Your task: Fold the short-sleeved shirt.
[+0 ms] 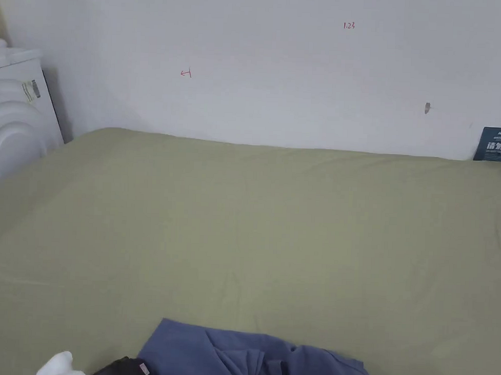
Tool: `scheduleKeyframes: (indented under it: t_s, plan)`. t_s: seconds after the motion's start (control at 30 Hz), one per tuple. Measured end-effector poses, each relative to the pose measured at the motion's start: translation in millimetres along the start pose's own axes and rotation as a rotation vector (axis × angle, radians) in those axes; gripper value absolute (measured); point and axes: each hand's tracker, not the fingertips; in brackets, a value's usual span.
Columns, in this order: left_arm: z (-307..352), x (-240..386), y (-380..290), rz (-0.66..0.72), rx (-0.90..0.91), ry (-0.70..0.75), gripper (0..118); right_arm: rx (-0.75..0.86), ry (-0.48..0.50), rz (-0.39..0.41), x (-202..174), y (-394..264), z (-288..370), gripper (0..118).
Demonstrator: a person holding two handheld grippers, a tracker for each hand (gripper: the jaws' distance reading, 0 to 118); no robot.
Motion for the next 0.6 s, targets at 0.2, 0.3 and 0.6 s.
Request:
scheduleKeyframes:
  t_s: [0.2,0.3,0.6]
  plan:
    - [0.4,8.5,-8.2,0.051,-0.013,-0.073,10,-0.020,0.022,-0.008,-2.1,-3.9,-7.4,2]
    - [3.6,2.3,-21.1,0.096,0.045,-0.086,10,-0.026,0.028,-0.010,-2.2,-6.1,-7.5,2]
    - [32.3,88.0,-65.3,-0.346,0.198,-0.200,10,-0.028,0.001,-0.034,8.7,-13.3,1.8,2]
